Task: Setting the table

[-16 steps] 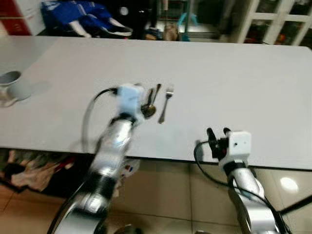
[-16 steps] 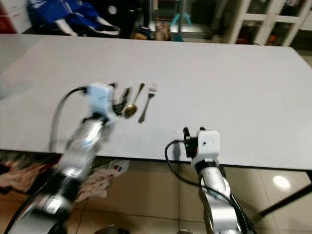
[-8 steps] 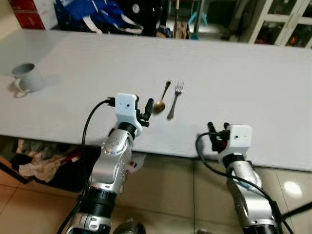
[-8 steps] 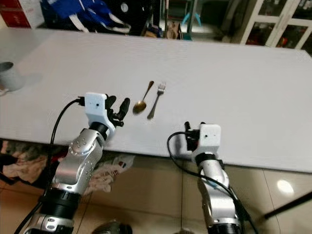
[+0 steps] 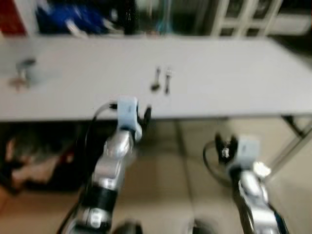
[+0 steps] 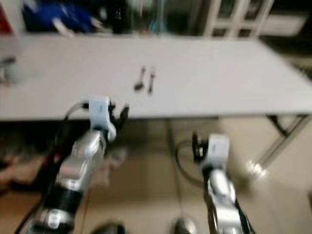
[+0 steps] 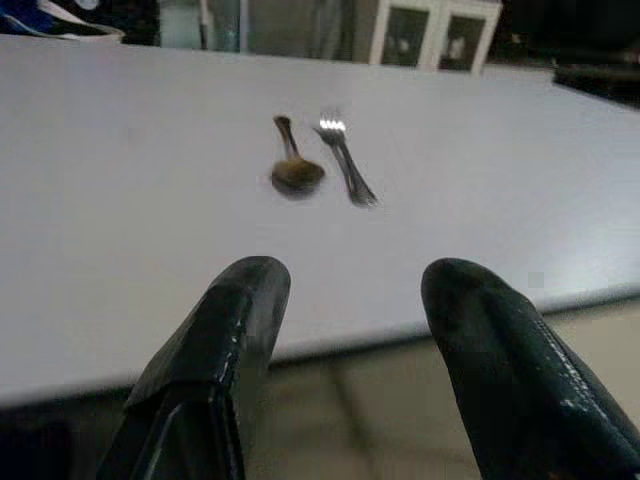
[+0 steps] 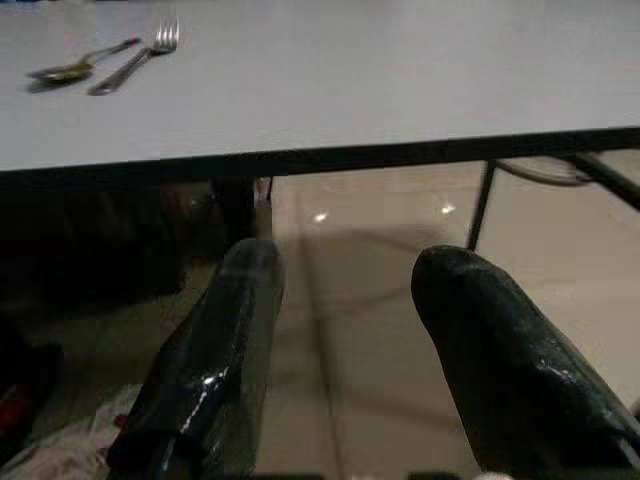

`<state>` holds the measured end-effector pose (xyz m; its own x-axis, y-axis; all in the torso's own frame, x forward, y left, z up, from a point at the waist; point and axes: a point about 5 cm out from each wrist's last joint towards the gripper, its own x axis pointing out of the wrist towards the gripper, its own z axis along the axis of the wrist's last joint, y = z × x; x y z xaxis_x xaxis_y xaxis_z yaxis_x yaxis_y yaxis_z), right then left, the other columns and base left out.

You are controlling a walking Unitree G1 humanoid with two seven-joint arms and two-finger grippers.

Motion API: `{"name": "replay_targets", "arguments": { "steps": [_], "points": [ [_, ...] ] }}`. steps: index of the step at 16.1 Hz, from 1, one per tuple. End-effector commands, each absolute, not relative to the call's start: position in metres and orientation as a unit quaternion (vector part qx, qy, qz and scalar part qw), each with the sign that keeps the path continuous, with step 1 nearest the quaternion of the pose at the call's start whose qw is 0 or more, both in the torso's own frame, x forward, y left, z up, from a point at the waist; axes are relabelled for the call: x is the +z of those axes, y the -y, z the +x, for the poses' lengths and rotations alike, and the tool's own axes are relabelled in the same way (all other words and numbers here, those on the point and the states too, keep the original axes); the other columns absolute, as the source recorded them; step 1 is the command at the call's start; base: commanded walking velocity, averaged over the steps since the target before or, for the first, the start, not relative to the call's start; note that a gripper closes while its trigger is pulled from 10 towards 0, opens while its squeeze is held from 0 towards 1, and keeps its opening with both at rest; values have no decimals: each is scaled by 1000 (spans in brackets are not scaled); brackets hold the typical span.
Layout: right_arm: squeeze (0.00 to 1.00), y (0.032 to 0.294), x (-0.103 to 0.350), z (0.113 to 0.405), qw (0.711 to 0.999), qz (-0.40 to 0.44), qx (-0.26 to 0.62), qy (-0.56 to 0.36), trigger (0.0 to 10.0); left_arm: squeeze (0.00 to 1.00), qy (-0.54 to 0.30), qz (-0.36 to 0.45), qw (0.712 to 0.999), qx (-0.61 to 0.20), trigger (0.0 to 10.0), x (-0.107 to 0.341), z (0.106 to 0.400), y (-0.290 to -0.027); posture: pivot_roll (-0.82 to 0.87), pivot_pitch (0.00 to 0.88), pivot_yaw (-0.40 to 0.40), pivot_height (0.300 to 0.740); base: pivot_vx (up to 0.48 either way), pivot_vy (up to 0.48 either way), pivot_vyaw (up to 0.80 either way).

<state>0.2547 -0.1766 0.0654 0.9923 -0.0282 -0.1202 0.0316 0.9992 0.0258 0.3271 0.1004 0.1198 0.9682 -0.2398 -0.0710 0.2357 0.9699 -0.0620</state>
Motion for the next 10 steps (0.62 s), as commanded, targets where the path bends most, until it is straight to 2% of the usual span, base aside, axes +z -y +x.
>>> {"name": "replay_targets", "arguments": {
  "steps": [1, 2, 9, 10],
  "points": [
    [0, 173, 79, 263, 999, 13, -4, -34, 10000, 0, -33, -8, 993, -112, 10000, 120, 330, -102, -63, 0, 26, 722, 0, 439, 0],
    [0, 173, 78, 262, 999, 13, -4, -35, 10000, 0, -28, -4, 994, -109, 10000, 121, 331, -101, -63, 0, 26, 722, 0, 439, 0],
    [0, 174, 78, 256, 999, 10, -7, -38, 10000, 0, -24, -6, 992, -122, 10000, 123, 333, -92, -87, 0, 37, 722, 0, 0, 0],
    [0, 174, 78, 256, 999, 11, -7, -38, 10000, 0, -26, -3, 992, -122, 10000, 121, 333, -91, -87, 0, 37, 722, 0, 480, 0]
  ]
}}
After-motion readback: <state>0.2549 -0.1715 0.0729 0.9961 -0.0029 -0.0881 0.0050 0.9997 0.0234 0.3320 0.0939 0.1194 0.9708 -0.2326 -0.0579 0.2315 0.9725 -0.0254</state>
